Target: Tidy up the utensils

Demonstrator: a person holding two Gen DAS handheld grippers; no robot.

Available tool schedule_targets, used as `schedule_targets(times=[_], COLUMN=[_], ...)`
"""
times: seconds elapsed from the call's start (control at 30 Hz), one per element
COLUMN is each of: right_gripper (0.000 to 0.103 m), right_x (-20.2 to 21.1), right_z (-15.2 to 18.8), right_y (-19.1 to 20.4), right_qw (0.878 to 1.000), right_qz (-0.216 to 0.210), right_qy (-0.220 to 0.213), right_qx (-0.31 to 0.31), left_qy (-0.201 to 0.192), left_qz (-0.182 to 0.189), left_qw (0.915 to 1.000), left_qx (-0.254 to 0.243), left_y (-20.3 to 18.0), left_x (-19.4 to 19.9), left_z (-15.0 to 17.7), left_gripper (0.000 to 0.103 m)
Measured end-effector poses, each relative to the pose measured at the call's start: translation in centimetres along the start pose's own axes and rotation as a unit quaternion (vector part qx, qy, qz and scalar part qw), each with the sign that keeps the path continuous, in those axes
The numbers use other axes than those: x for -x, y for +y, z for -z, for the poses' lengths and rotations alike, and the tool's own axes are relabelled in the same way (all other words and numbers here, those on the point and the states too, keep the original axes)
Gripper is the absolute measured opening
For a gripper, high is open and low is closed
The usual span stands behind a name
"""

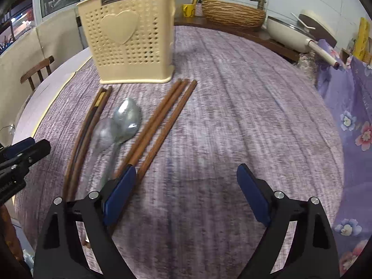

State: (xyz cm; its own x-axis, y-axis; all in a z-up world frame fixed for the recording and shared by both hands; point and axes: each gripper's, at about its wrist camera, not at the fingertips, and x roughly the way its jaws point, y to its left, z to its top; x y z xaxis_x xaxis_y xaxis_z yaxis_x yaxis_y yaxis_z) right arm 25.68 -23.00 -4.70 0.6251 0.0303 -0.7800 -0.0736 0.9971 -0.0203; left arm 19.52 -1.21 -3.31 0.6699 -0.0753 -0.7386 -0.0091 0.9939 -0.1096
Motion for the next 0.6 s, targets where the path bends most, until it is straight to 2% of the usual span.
schedule_targets(times=[0.17, 0.3, 0.6], right_gripper=[0.079, 0.077, 0.076], right_x=[0.3, 0.2, 0.5], right_z=[0.3, 0.0, 0.5], right_y=[-2.5, -2.0, -1.6], right_qw=[0.999, 0.998, 0.998], right_qz=[-0.022, -0.043, -0.045], right_qy=[-0.002, -0.001, -0.007], right_qx=[-0.045, -0.044, -0.043], left_qy=[0.002, 0.009, 0.033], left_qz=[0.01, 0.035, 0.074], left_qw=[0.9999, 0.9991, 0.9934], left_qx=[-0.008, -0.024, -0.082], left_y=[-1.0, -2.4, -5.8], left_x=[-0.2, -0.5, -1.7], left_z=[-0.2, -0.5, -0.5], left_gripper=[0.054, 0.043, 0.036])
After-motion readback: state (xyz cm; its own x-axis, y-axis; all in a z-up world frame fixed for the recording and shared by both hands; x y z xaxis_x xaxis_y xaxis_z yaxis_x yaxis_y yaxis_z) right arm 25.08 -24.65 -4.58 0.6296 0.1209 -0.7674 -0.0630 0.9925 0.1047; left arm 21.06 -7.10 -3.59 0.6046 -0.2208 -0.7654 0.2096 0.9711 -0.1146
